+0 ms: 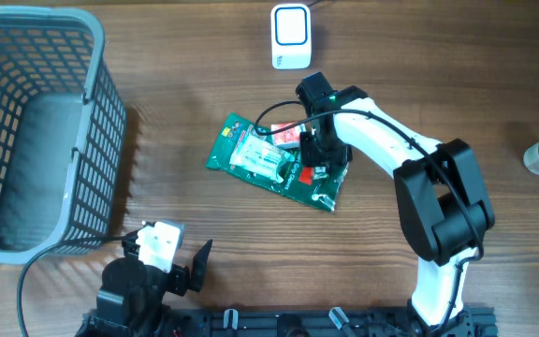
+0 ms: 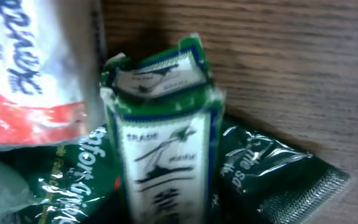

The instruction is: Scan the item barcode

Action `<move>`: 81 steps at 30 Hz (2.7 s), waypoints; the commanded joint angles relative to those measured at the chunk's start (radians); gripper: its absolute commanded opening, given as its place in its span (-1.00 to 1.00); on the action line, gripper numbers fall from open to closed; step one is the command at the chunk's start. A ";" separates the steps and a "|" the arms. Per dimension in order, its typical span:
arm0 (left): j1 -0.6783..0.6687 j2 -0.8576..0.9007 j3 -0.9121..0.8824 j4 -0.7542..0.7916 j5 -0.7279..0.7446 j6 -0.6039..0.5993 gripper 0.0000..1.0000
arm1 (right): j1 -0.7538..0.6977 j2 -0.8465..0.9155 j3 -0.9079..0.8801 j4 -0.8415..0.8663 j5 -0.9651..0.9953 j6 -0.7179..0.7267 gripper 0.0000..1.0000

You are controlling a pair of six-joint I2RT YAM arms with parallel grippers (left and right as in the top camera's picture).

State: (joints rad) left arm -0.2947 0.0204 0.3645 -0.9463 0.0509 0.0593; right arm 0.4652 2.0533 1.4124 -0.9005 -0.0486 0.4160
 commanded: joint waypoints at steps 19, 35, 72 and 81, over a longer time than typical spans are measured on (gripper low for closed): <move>0.000 -0.002 -0.002 0.002 0.005 0.012 1.00 | -0.098 -0.015 0.042 -0.062 -0.031 -0.414 0.99; 0.000 -0.002 -0.002 0.002 0.005 0.012 1.00 | -0.116 -0.016 0.142 -0.148 -0.293 -0.443 -0.78; 0.000 -0.002 -0.002 0.002 0.005 0.012 1.00 | 0.035 0.296 0.262 1.400 0.633 -1.301 -0.56; 0.000 -0.002 -0.002 0.002 0.005 0.012 1.00 | 0.077 0.345 0.262 1.469 0.620 -1.433 -0.57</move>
State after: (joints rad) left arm -0.2947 0.0204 0.3645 -0.9463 0.0509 0.0593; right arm 0.5491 2.3932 1.6688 0.5625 0.5591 -0.9749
